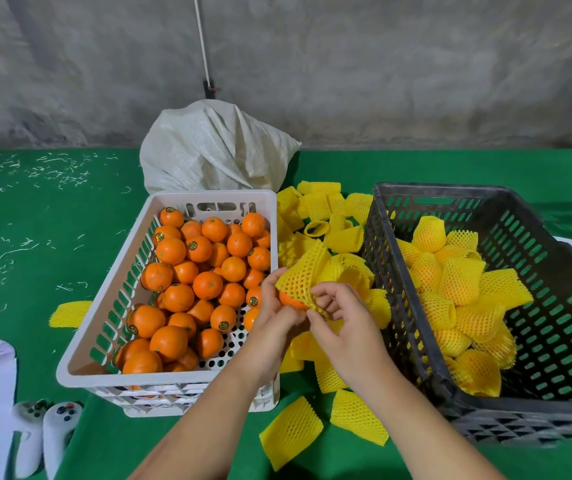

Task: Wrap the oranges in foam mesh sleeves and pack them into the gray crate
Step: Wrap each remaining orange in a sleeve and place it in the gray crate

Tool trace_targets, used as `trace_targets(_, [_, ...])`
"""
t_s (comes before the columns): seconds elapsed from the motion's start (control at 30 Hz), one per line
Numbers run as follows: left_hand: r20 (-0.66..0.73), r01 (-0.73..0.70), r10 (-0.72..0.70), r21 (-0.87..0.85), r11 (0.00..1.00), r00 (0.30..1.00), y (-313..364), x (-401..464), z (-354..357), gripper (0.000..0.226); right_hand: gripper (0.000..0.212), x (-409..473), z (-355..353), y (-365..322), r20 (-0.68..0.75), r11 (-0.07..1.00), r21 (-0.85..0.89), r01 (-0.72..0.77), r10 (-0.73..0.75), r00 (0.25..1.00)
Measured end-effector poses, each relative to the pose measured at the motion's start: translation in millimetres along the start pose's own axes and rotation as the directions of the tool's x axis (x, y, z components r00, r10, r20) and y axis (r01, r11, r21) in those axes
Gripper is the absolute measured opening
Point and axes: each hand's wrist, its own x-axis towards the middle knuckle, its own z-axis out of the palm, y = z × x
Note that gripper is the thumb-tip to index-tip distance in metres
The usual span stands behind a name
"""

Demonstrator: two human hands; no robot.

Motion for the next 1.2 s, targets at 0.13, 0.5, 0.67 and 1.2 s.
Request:
trace_targets(0.13, [-0.013,-0.085,0.087,0.113,0.99,0.996,-5,-2,6,0.064,0.034,6,-5,-3,-0.066,1.0,-0.005,-0.021,0.02,0.998])
trace_targets(0.5, [-0.295,-0.212,0.247,0.146,0.966,0.923,-11,3,8,0.062,0.029,-10,4,-20,-0.032,0.952,-0.127,0.278,-0.284,0.958])
trace_targets(0.67, [-0.077,-0.16,0.171,0.127,0.979,0.982,-8,-1,-3,0.069,0.063,-8,9,-3,-0.029,0.994,-0.079,0.078,-0.081,0.996])
trace_targets(1.2, [-0.169,-0.242,0.288,0.246,0.939,0.943,-10,-1,8,0.059,0.038,4,-6,-14,-0.08,0.939,0.302,-0.165,0.197,0.977])
